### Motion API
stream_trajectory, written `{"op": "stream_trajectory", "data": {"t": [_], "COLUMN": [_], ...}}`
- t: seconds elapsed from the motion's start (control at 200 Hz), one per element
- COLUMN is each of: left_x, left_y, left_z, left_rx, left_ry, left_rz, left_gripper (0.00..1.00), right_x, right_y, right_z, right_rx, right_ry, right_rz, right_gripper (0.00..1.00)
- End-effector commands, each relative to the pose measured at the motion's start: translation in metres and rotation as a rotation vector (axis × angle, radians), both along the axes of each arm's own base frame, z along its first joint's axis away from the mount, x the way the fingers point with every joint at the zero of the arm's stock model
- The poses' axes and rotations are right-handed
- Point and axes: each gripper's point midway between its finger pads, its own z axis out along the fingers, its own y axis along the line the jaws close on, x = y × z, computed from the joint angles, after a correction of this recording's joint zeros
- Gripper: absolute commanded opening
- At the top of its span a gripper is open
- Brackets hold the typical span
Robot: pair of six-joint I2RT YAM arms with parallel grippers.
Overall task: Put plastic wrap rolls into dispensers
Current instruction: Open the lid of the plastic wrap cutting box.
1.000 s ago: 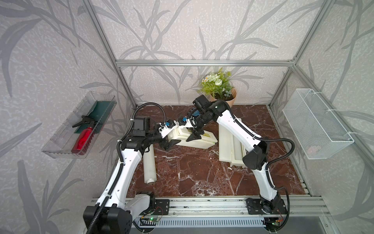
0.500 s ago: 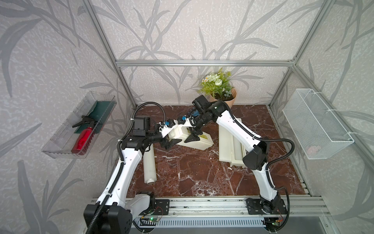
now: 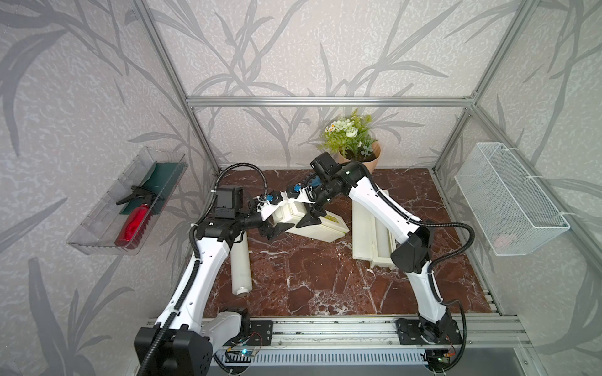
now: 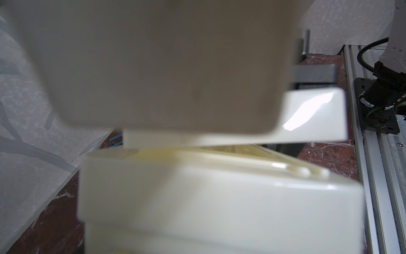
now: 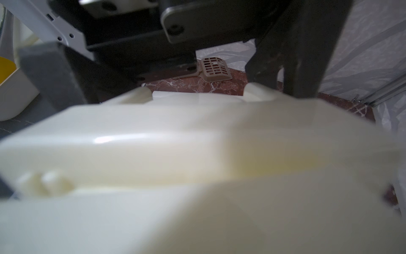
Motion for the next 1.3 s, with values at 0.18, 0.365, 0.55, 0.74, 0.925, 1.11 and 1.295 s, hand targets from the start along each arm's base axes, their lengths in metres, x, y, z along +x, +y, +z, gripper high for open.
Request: {"op": "stream_trajectory", "data": {"t": [0.18,0.365,0.55,0.74,0.925,1.11,1.295], "left_x": [0.000,0.005,0.008,0.010,0.013,0.025,0.033], "left_y": [0.008,0.011,0.013,0.013,0.018,0.017,0.005], "left_z": [-0.014,-0.017,-0.022,-0.028,-0.037,-0.040,-0.030], "left_rx": [0.104,0.090,0.091,0.109,0.152,0.124,0.063], "left_ry": [-0.046,-0.042,-0.032,-0.027,-0.022,0.029,0.028], "left_rz": [0.014,0.025,0.024,0.015,0.036,0.048,0.013], "left_gripper": [0.03,0.00,0.00,0.00,0.00,0.00,0.00], "right_x": [-0.012,0.006,0.027,0.033,0.049,0.062,0.059], "right_y": [-0.008,-0.022,-0.037,-0.042,-0.049,-0.044,-0.034], "right_z": [0.063,0.079,0.085,0.082,0.086,0.073,0.051], "right_rx": [0.251,0.361,0.464,0.485,0.488,0.433,0.384], "right_ry": [0.103,0.187,0.204,0.199,0.162,0.105,0.099], "right_rz": [0.094,0.055,-0.004,-0.022,-0.101,-0.228,-0.275], "right_gripper": [0.58,0.57,0.52,0.49,0.40,0.48,0.83]}}
